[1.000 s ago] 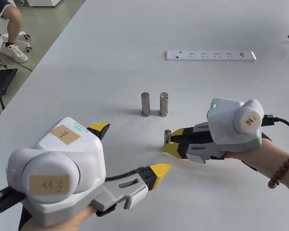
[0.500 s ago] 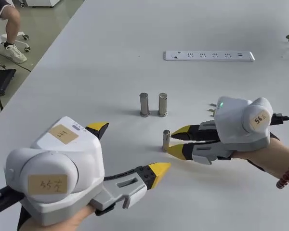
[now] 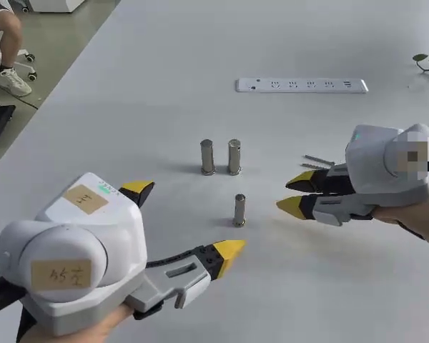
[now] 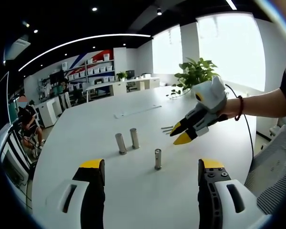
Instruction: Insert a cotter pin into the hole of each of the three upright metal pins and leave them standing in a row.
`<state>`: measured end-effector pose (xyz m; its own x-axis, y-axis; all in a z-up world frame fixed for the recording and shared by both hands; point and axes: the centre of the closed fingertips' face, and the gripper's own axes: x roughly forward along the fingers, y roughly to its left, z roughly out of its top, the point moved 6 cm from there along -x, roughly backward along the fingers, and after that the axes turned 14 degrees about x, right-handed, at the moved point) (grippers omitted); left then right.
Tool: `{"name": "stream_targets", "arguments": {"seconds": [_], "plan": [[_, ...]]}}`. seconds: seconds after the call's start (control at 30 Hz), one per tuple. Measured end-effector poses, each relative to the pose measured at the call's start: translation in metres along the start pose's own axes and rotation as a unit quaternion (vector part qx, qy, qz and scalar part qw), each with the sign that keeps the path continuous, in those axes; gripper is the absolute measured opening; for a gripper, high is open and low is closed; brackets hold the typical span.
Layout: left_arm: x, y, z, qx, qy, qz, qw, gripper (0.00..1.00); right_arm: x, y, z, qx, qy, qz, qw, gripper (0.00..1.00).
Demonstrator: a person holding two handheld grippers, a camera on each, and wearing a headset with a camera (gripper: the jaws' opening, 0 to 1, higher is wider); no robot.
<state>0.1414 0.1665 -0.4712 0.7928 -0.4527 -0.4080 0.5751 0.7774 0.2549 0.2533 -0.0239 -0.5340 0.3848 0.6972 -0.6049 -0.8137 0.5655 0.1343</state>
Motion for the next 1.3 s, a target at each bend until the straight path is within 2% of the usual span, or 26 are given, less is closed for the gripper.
{"name": "stream_targets", "arguments": {"seconds": [0.13,0.23,0.37,0.47,0.87,1.07,1.3], "plan": [[0.000,0.000,0.000,-0.001,0.000,-0.002,1.0000,0.79,-0.005,-0.017,0.002,-0.009,0.019,-0.039,0.9990,0.13],[-0.001,0.000,0.000,-0.001,0.001,-0.003,1.0000,0.78,-0.006,-0.026,0.003,-0.005,0.031,-0.049,0.9983,0.11],[-0.001,0.001,-0.002,-0.002,0.004,-0.002,1.0000,0.78,-0.004,-0.048,0.005,-0.031,0.066,-0.071,0.9948,0.09],[-0.001,0.001,-0.003,-0.005,0.003,-0.003,1.0000,0.78,-0.003,-0.054,0.003,-0.035,0.091,-0.078,0.9922,0.09],[-0.002,0.001,-0.006,-0.009,0.009,-0.005,0.9999,0.76,0.006,-0.074,-0.001,-0.066,0.153,-0.088,0.9821,0.05],[-0.002,0.002,-0.009,-0.010,0.013,-0.005,0.9999,0.75,0.009,-0.078,-0.002,-0.075,0.171,-0.086,0.9785,0.03],[-0.003,0.005,-0.010,-0.009,0.015,-0.003,0.9998,0.74,0.011,-0.082,-0.003,-0.070,0.189,-0.072,0.9769,0.03]]}}
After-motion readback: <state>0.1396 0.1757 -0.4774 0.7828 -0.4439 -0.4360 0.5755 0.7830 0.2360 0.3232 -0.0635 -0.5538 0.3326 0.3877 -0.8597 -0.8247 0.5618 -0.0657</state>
